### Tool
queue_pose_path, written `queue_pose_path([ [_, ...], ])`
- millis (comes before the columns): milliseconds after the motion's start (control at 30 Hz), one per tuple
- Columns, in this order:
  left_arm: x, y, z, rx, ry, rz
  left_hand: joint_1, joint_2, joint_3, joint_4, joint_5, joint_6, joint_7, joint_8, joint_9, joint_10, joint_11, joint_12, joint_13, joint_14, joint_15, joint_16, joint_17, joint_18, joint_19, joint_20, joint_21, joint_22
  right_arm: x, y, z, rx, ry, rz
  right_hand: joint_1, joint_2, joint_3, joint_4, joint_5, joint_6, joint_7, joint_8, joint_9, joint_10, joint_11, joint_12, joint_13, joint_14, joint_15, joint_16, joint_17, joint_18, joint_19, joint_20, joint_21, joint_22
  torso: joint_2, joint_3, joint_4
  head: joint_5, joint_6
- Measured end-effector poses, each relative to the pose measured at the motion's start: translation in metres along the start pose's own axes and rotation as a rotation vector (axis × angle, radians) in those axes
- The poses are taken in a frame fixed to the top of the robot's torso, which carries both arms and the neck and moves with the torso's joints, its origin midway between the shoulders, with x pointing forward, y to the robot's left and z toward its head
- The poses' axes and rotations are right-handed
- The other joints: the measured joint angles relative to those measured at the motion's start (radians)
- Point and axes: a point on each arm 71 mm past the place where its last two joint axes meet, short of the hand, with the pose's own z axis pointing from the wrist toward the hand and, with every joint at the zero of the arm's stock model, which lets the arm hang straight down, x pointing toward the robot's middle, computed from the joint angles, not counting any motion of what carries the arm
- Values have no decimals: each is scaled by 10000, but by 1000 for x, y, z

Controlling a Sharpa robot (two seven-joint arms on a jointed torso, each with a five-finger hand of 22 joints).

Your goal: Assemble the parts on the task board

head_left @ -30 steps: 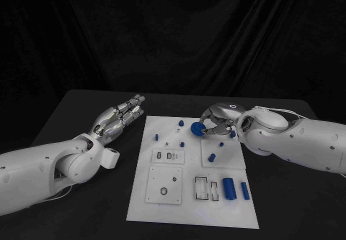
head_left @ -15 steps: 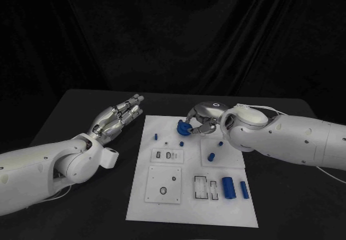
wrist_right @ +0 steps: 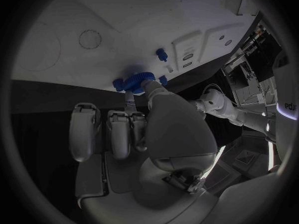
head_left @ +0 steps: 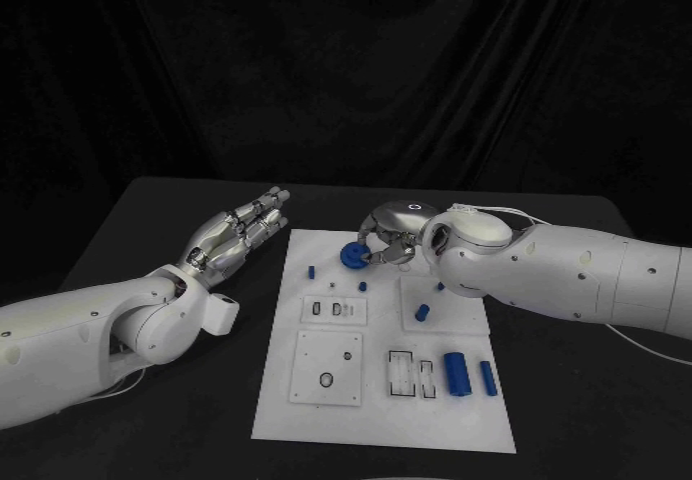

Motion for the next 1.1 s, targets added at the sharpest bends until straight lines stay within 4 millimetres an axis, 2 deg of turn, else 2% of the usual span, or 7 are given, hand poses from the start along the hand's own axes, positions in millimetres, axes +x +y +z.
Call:
queue_pose_path([
  [167,1,0,1,2,28,-17,0,0,0,0,0,0,0,0,0,0,0,0,0,0,0,0,1,0,0,0,0,0,3,0,1,120,118,1,-76,-75,80,-53,-542,-482,36,-403,-178,-35,35,0,0,35,38,0,0,1,-6,67,-144,-1,-5,1,-2,6,-14],
  [267,1,0,1,2,38,-24,0,0,0,0,36,0,0,0,0,0,0,0,0,0,0,0,2,0,0,0,0,0,3,0,1,164,156,2,-79,-79,80,-53,-1125,-1122,-41,-785,-331,-35,35,0,0,35,38,0,-1,1,-6,68,-221,-1,-6,4,-2,30,-14],
  [433,1,0,1,2,47,-31,0,0,0,0,40,0,0,0,0,0,0,0,0,0,0,0,1,0,0,0,0,-1,4,0,1,201,206,12,-119,-118,8,-125,-1867,-1330,-37,-888,-414,-35,35,0,0,35,38,0,-1,1,-6,68,-273,-1,-11,7,-11,35,-31],
  [767,0,0,0,0,62,-46,0,0,0,0,40,0,0,0,0,0,0,0,0,0,-1,0,-6,0,0,-1,0,-1,5,-4,-4,243,210,54,-60,-177,-4,-195,-1912,-1330,-37,-888,-422,-35,35,0,0,35,38,0,-1,1,-6,67,-376,-2,-10,7,-16,51,-81],
  [967,-1,0,0,-4,49,-42,0,0,-1,0,40,0,0,0,0,0,-1,0,0,0,-1,0,-6,0,0,-1,0,-1,5,-7,-10,204,120,125,-5,-221,50,-304,-1866,-1329,-37,-888,-433,-35,34,0,0,35,37,0,-1,1,-6,67,-376,5,-6,8,-20,76,-50],
  [1100,-1,0,-1,-7,32,-34,0,0,0,0,40,0,0,0,0,0,-1,0,0,0,-1,0,-6,0,0,-1,0,-1,3,-7,-14,131,102,155,83,-210,37,-375,-1842,-1515,-147,-1050,-542,-31,31,0,0,35,37,0,0,1,-41,103,-426,6,-9,4,-26,64,-66],
])
